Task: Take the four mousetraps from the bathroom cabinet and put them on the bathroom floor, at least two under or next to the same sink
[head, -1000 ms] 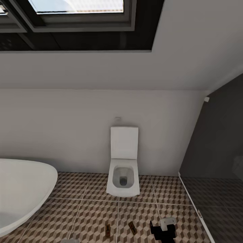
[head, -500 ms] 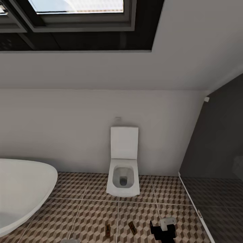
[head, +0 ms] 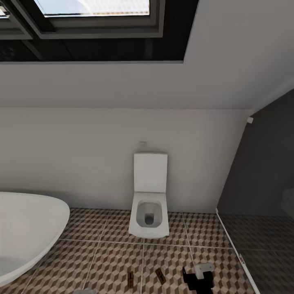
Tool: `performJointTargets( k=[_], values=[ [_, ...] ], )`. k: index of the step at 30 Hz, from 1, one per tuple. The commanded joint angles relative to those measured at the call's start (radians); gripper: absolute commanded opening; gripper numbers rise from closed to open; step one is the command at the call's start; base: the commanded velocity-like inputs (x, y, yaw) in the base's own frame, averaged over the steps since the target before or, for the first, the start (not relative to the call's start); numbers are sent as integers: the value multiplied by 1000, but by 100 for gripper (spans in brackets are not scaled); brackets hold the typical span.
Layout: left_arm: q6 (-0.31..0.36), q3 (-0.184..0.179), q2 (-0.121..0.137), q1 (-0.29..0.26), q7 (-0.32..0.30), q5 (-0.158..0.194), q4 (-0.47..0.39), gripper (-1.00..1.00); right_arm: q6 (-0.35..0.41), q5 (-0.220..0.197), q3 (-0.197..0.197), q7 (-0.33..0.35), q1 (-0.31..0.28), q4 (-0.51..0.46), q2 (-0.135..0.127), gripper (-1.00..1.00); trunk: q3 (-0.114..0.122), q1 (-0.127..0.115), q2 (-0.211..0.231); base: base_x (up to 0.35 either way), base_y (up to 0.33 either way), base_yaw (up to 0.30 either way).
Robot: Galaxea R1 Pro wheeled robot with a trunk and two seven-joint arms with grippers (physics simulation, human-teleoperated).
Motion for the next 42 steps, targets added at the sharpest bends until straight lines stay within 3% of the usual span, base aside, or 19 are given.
performJointTargets(
  k=[1, 11, 15, 20, 27, 36, 42],
  values=[
    [-4, -7, 0, -1, 3, 1, 2, 100, -6, -10, 9, -2, -1, 1, -2, 100, -2, 1, -2, 0, 0, 0],
    [-3, -4, 32, -1, 8, 2, 2, 100, -51, -9, 10, 3, -1, 4, -50, 100, -2, 1, -2, 0, 0, 0],
    [-2, -6, 48, -1, 9, 3, 5, 100, -64, -8, 11, 36, 24, 5, -87, 100, -2, 1, -2, 0, 0, 0],
    [-2, -7, 77, -1, 8, 4, 8, 100, -70, -8, 11, 112, 71, 6, -116, 100, -2, 1, -2, 0, 0, 0],
    [-1, -7, 109, 16, 7, 5, 10, 100, -72, -8, 11, 152, 141, 7, -129, 100, -2, 1, -2, 0, 0, 0],
    [-2, -7, 119, 120, 6, 6, 11, 100, -72, -8, 11, 160, 231, 7, -128, 100, -2, 1, -2, 0, 0, 0],
    [-3, -7, 121, 198, 2, 5, 11, 100, -70, -9, 11, 160, 279, 7, -111, 100, -2, 1, -2, 0, 0, 0]
  ],
)
